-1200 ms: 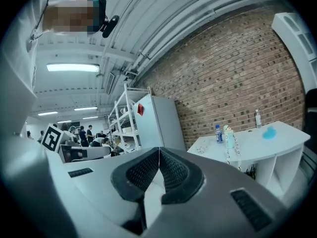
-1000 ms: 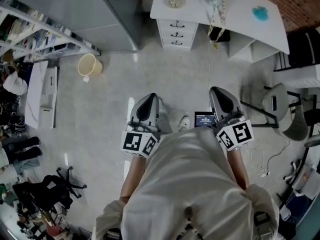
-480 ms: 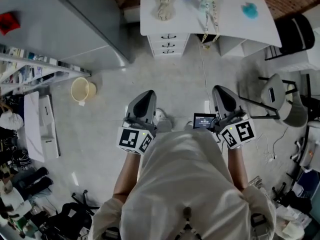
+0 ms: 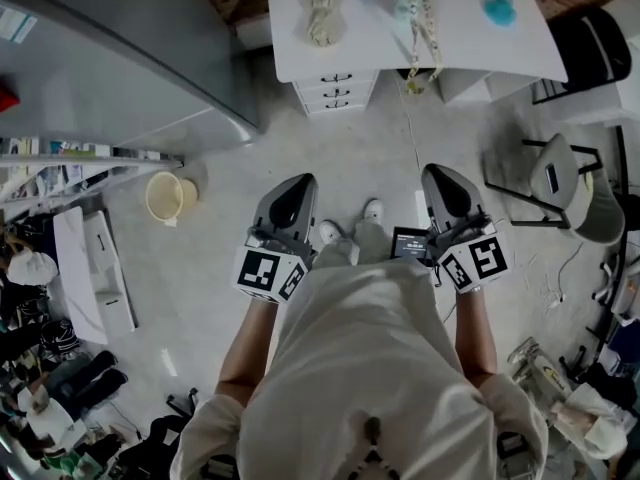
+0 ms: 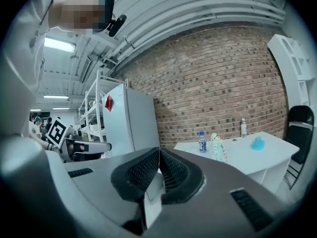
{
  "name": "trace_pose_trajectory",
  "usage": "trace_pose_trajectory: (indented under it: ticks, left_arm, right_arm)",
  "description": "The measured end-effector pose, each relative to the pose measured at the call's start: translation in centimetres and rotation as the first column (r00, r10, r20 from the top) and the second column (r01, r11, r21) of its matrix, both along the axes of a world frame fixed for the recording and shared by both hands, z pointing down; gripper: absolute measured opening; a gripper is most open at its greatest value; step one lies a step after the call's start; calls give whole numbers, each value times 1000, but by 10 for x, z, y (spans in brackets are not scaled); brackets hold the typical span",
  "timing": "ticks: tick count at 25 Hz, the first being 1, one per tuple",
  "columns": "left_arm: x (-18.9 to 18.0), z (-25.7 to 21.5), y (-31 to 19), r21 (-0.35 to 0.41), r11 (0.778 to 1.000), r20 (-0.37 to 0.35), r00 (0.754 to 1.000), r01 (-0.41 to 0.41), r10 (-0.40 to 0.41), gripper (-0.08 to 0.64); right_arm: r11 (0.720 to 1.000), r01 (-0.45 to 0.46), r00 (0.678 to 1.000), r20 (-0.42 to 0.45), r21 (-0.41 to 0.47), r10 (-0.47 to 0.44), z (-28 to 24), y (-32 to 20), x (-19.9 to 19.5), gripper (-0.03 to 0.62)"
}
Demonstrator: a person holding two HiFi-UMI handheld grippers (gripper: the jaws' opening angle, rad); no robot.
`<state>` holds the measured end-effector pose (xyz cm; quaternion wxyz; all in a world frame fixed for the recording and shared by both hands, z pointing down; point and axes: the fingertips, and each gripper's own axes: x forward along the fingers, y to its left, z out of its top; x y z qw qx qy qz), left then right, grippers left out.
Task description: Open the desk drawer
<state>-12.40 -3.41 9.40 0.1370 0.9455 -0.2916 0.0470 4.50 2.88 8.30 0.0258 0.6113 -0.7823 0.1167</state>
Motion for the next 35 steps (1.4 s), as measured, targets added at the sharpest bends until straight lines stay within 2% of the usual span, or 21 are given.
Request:
trace_pose_trajectory:
  ticks: [7, 14, 17, 23, 26, 35]
  left_arm:
    - [41, 30, -43, -65, 996, 49, 998, 53, -50, 8]
    - [89, 45, -87, -41, 995, 29, 996, 91, -89, 8]
    - [100, 72, -108, -70, 993, 27, 995, 96, -94, 8]
    - [102, 161, -149, -125, 987, 35, 995, 96, -93, 8]
    - [102, 214, -170, -146, 985, 65, 995, 89, -80, 8]
    - [92, 375, -211, -181, 983, 149, 989, 9, 18, 8]
  right_arm:
    - [989, 129, 991, -22, -76, -131, 38, -52, 39, 26]
    - [965, 243, 968, -38, -98, -247, 87, -114, 74, 26]
    - [959, 262, 963, -37, -112, -267, 114, -139, 77, 26]
    - [955, 243, 969, -9, -171, -248, 195, -175, 74, 26]
    - [954, 229, 972, 5, -195, -233, 244, -194, 74, 26]
    - [945, 226, 972, -9, -236, -235, 393, -266, 50, 26]
